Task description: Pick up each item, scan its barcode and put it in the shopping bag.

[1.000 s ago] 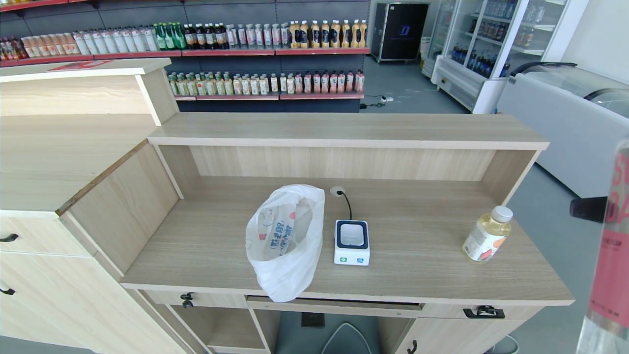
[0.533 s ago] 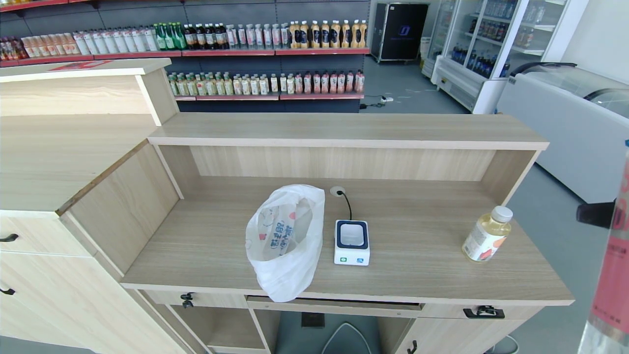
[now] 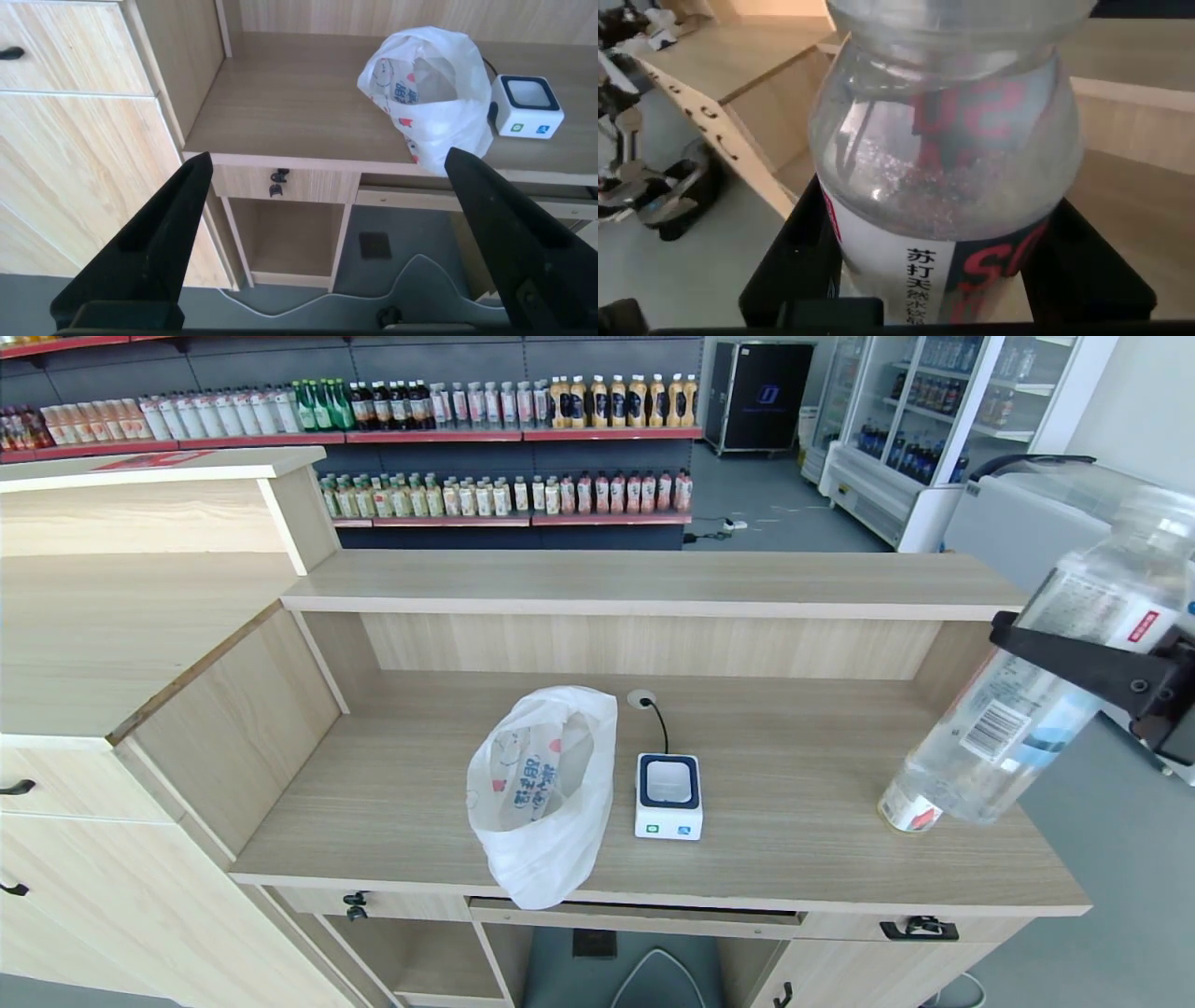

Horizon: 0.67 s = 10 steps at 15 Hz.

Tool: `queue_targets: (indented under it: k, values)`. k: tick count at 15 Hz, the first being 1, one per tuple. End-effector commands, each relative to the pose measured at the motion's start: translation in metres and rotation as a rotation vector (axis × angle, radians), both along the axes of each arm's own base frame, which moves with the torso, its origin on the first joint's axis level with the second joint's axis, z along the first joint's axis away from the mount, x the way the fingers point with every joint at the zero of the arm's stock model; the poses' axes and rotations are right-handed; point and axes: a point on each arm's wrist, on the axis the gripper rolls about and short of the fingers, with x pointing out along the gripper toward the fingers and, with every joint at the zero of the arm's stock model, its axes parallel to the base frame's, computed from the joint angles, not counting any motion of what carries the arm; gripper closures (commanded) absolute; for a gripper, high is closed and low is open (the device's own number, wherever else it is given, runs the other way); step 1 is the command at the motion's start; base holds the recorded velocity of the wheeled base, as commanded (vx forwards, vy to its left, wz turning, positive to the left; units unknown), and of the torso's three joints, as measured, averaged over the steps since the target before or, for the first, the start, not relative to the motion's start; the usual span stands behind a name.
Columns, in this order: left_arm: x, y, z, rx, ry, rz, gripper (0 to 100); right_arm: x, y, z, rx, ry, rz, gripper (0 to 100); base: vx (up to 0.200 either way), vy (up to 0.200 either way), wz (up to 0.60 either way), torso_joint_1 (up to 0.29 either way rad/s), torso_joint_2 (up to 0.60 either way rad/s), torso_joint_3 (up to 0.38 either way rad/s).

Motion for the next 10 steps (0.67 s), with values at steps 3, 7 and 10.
queue_targets:
  k: [3, 7, 10]
  values:
    - [0.000, 0.000, 0.000, 0.001, -0.001, 0.000, 0, 0.046, -0.013, -0.043, -0.192, 0.054, -0.510, 100, 0.000, 0.000, 0.00, 0.000, 0.00, 0.000]
    - [0.000, 0.000, 0.000, 0.000, -0.001, 0.000, 0, 0.064, -0.023, -0.065, -0.545, -0.090, -0.631, 100, 0.000, 0.000, 0.00, 0.000, 0.00, 0.000]
    - [0.000, 0.000, 0.000, 0.000, -0.001, 0.000, 0, 0.071, -0.023, -0.078, -0.689, -0.192, -0.633, 100, 0.000, 0.000, 0.00, 0.000, 0.00, 0.000]
